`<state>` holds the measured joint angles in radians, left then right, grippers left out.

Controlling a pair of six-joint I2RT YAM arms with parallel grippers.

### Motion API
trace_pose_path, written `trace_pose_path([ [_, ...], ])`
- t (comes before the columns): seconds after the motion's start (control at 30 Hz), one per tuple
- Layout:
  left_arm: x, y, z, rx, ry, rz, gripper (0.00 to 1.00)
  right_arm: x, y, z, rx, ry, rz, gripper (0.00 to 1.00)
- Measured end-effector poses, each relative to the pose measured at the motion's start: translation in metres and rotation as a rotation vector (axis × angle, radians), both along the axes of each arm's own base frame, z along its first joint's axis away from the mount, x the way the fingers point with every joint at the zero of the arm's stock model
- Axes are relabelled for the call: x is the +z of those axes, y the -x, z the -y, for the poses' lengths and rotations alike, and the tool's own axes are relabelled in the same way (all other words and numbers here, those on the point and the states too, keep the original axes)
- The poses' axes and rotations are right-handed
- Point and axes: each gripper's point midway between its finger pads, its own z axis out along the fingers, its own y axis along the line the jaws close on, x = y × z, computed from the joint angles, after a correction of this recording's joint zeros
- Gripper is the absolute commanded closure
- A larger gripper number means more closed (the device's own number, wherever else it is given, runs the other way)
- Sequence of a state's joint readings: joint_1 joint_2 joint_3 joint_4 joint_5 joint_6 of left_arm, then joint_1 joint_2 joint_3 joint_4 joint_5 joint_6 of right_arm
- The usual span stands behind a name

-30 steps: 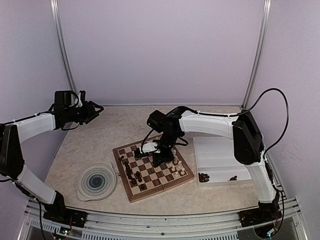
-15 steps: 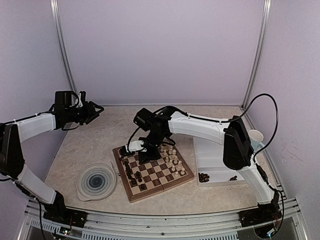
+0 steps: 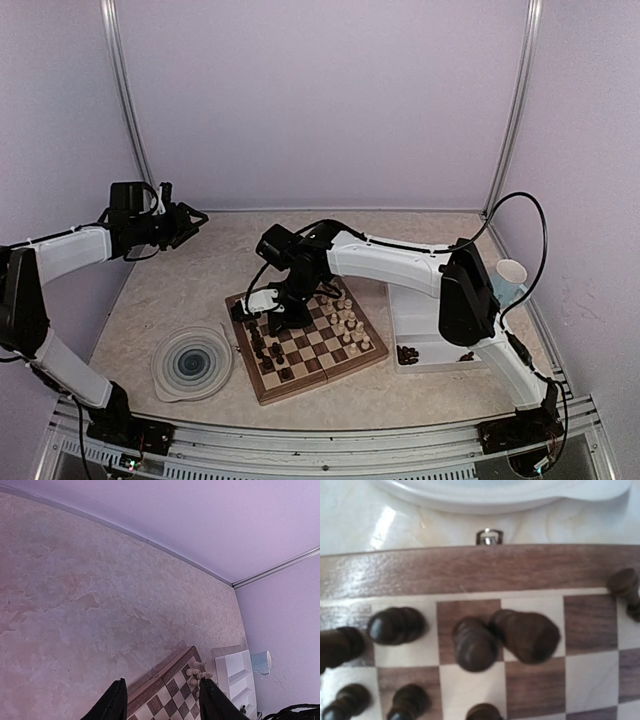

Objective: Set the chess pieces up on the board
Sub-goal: Move the pawn to d7.

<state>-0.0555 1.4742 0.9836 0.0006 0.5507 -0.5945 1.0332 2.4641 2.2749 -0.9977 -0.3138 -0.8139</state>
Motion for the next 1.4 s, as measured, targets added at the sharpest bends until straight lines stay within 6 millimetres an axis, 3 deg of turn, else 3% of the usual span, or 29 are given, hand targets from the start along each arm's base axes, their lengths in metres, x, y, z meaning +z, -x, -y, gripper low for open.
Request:
trace_pose_path([
  [0.33, -0.001, 0.0, 0.0, -0.003, 0.002, -0.003, 0.51, -0.014, 0.004, -0.001, 0.008, 0.021, -0.014, 0.94],
  [0.9, -0.002, 0.0, 0.001, -0.005, 0.003, -0.007, 0.51, -0.014, 0.009, -0.004, 0.019, 0.019, -0.009, 0.89],
  [1.03, -0.002, 0.0, 0.001, -0.006, 0.003, -0.006, 0.51, -0.013, 0.008, -0.006, 0.02, 0.01, -0.003, 0.82],
  [1.4, -0.002, 0.0, 0.001, -0.007, 0.003, -0.006, 0.51, -0.011, 0.004, -0.011, 0.016, -0.011, 0.017, 0.72],
])
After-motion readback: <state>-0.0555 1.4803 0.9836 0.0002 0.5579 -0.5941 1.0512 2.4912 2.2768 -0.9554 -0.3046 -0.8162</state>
